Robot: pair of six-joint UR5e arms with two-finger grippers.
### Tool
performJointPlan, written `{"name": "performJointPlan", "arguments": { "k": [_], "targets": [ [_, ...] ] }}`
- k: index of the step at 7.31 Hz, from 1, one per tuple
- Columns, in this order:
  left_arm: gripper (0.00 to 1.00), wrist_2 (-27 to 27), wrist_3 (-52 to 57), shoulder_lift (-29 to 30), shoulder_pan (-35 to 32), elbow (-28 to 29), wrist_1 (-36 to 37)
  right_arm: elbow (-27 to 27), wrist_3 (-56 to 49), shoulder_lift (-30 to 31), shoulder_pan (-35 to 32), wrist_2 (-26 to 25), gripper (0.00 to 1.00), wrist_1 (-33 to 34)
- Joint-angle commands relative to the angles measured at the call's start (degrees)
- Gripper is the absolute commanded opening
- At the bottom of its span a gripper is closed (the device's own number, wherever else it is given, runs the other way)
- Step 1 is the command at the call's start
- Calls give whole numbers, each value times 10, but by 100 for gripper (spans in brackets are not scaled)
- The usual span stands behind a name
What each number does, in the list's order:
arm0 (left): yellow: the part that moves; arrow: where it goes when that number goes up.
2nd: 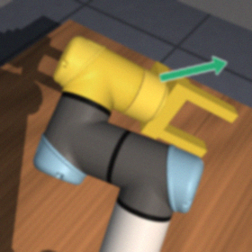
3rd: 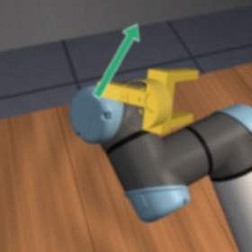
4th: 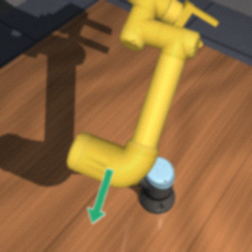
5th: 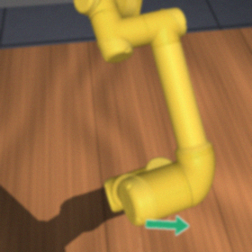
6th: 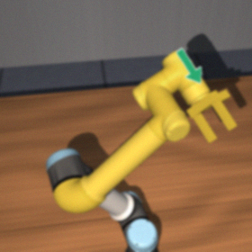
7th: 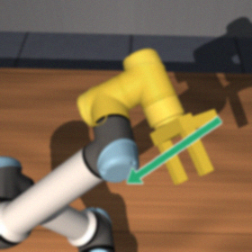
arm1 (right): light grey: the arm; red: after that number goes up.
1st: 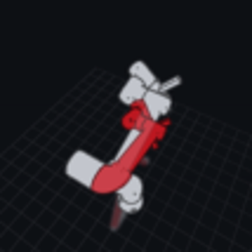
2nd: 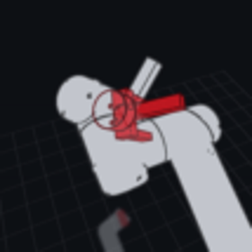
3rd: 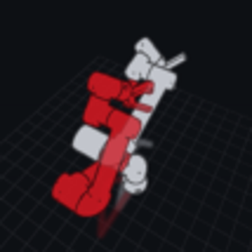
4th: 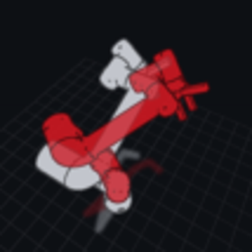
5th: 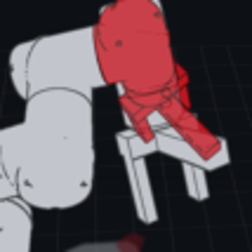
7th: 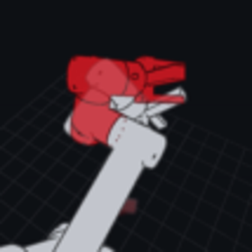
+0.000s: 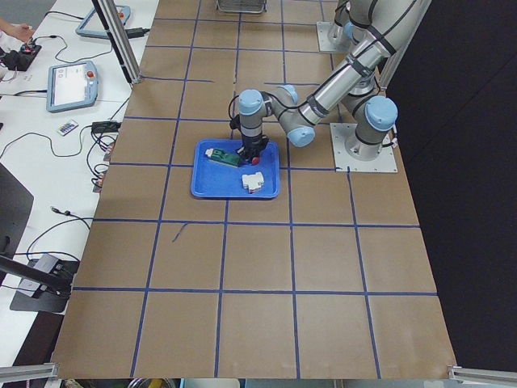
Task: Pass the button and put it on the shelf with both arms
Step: 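Lift the push button with the left gripper and carry it toward table center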
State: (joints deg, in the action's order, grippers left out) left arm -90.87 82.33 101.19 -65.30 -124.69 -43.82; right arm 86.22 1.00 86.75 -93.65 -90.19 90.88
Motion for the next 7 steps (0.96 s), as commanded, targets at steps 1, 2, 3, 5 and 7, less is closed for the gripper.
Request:
{"name": "performJointPlan", "arguments": {
  "k": [1,2,3,5,7],
  "targets": [
    [0,44,-10,-43,-9,28,-68,0,1,0,0,0,100,0],
    [0,80,-34,-65,-18,68,-147,0,0,1,0,0,100,0],
    [0,92,-44,-80,-54,115,-223,0,0,1,0,0,100,0],
    [0,92,-112,-97,-194,193,-288,0,0,0,0,0,100,0],
    [0,124,-190,-104,-339,221,-294,-1,-3,0,6,-1,100,0]
  ]
}}
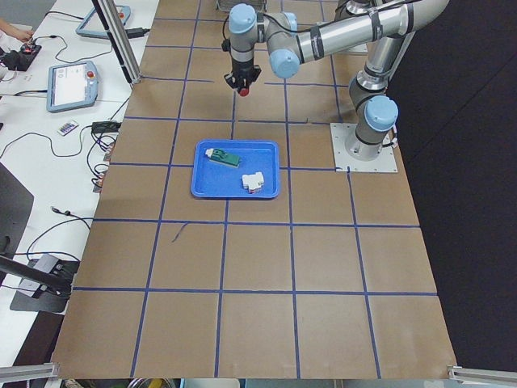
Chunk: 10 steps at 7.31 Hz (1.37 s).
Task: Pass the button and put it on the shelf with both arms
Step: 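Lift the push button with the left gripper and carry it toward table center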
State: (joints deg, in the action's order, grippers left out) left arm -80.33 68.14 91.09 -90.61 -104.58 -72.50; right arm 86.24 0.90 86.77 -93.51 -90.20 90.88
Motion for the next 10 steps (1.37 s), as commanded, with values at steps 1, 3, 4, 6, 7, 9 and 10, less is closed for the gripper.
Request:
{"name": "performJointPlan", "arguments": {
  "k": [1,3,4,6,7,9,10],
  "targets": [
    [0,16,-66,10,-146,34,0,-6,-5,-1,21,-1,100,1],
    [0,15,-84,26,-188,82,-9,-11,-20,4,107,52,100,-9],
    [0,14,-67,35,-188,111,-38,-10,-35,6,146,89,100,-18],
    [0,12,-11,58,-185,161,-59,-7,-59,5,223,168,100,-55],
    [0,12,8,64,-184,160,-63,-2,-92,5,265,240,100,-80],
    [0,57,20,61,-156,151,-60,7,-170,2,303,364,100,-172],
    [0,79,10,62,-149,147,-56,31,-222,3,304,413,100,-206]
  ]
}}
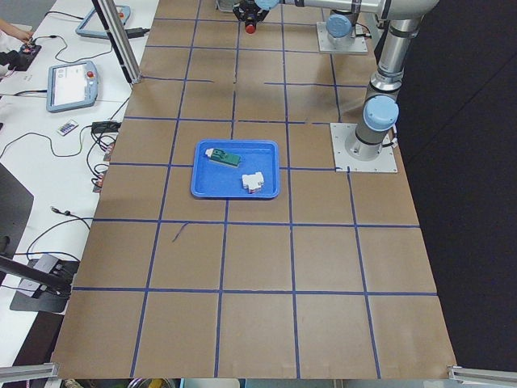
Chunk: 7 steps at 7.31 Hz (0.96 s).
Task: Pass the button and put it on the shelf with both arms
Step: 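Hold the button with the left gripper while the right gripper approaches it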
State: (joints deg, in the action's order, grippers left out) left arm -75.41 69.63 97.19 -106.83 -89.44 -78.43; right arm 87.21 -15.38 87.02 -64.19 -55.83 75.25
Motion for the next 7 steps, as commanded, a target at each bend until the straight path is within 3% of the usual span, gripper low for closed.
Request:
{"name": "performJointPlan", "arguments": {
  "k": [1,3,5,7],
  "targets": [
    [0,30,-34,5,9,-11,6,68,-147,4,10,119,100,-55],
    [0,31,-48,5,0,-28,23,131,-180,22,-19,191,100,-56],
    [0,27,-66,5,-25,-49,60,151,-187,18,-114,201,100,-50],
    [0,28,-68,2,-30,-52,66,180,-196,16,-125,239,100,-45]
  ]
}}
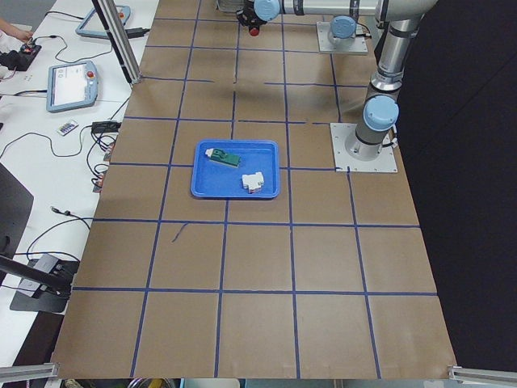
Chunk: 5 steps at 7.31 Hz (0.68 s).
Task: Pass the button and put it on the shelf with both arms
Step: 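Hold the button with the left gripper while the right gripper approaches it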
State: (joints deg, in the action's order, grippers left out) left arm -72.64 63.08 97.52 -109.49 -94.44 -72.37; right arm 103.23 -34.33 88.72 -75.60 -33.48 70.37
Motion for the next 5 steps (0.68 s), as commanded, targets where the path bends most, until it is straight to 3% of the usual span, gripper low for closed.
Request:
{"name": "performJointPlan", "arguments": {
  "k": [1,5],
  "targets": [
    [0,1,-3,-1,-4,0,6,35,-21,-1,-9,17,100,6],
    [0,2,-3,-2,-4,0,6,57,-57,3,-13,53,100,13]
  ]
}}
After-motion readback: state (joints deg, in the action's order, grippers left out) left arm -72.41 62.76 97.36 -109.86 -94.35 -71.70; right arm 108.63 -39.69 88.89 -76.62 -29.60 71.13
